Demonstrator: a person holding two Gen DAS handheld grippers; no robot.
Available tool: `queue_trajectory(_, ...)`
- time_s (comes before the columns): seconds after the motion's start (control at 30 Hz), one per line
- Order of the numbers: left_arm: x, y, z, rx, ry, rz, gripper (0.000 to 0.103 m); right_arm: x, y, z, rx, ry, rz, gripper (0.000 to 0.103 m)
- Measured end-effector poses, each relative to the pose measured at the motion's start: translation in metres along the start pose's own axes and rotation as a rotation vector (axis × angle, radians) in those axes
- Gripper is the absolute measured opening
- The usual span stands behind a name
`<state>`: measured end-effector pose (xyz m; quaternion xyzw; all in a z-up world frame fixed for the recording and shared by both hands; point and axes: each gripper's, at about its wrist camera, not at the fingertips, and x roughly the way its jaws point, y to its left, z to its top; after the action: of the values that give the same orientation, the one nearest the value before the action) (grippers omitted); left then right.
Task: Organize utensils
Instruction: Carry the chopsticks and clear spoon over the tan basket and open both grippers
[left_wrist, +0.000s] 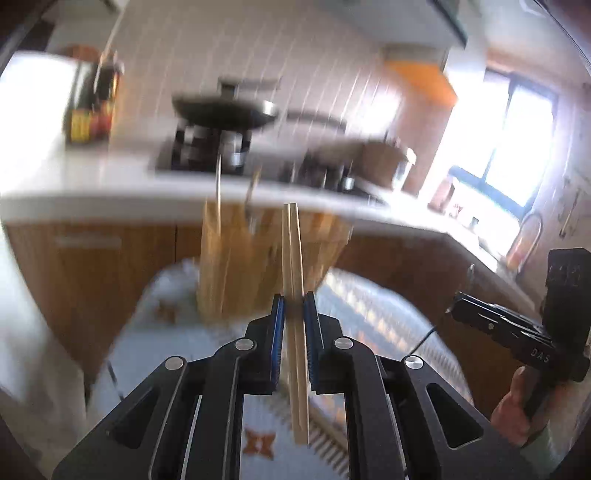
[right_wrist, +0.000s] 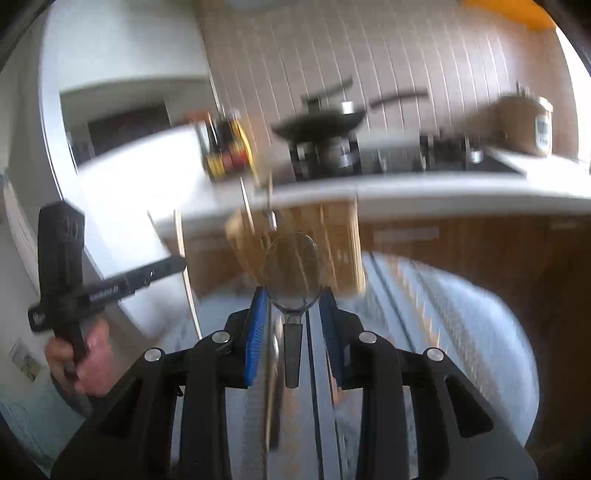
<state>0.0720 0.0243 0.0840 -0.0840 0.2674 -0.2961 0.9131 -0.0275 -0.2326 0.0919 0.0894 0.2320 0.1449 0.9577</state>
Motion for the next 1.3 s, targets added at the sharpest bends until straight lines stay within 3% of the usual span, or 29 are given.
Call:
queue_trajectory(0.07, -0.016, -0.009, 0.021, 0.022, -0.092, 0.008, 0.009, 0.000, 0.007, 0.023, -0.006, -0.061, 0.013, 0.026)
queue_trajectory(0.13, -0.026, -0.020, 0.044, 0.049, -0.180, 0.024, 0.009, 0.006, 0.012, 0.049, -0.013, -0.099, 0.032, 0.005)
queue_trajectory(0.27, -0.030, -0.034, 0.089, 0.089, -0.293, 0.039, 0.009, 0.022, 0.015, 0.095, -0.029, -0.128, 0.029, 0.005)
queue_trajectory(0.4, -0.020, -0.033, 0.104, 0.087, -0.301, 0.042, 0.009, 0.053, 0.010, 0.109, -0.050, -0.024, 0.044, 0.005)
queue_trajectory(0.47, -0.016, -0.027, 0.099, 0.080, -0.284, 0.037, 0.009, 0.065, 0.002, 0.094, -0.034, 0.036, 0.021, 0.011)
queue_trajectory(0.6, 0.000, -0.011, 0.082, 0.078, -0.229, 0.061, 0.009, 0.107, -0.038, 0.049, 0.034, 0.260, -0.033, 0.046)
queue_trajectory(0.77, 0.009, -0.004, 0.069, 0.090, -0.188, 0.060, 0.009, 0.128, -0.073, -0.006, 0.084, 0.509, -0.054, 0.046)
queue_trajectory(0.93, 0.007, -0.006, 0.064, 0.104, -0.183, 0.049, 0.009, 0.133, -0.049, -0.053, -0.083, 0.708, -0.088, 0.046)
queue_trajectory(1.1, 0.003, -0.010, 0.057, 0.117, -0.176, 0.049, 0.009, 0.127, -0.017, -0.086, -0.211, 0.802, -0.078, 0.046)
queue_trajectory(1.3, 0.002, -0.011, 0.053, 0.089, -0.167, 0.028, 0.009, 0.144, -0.016, -0.102, -0.194, 0.821, -0.122, 0.045)
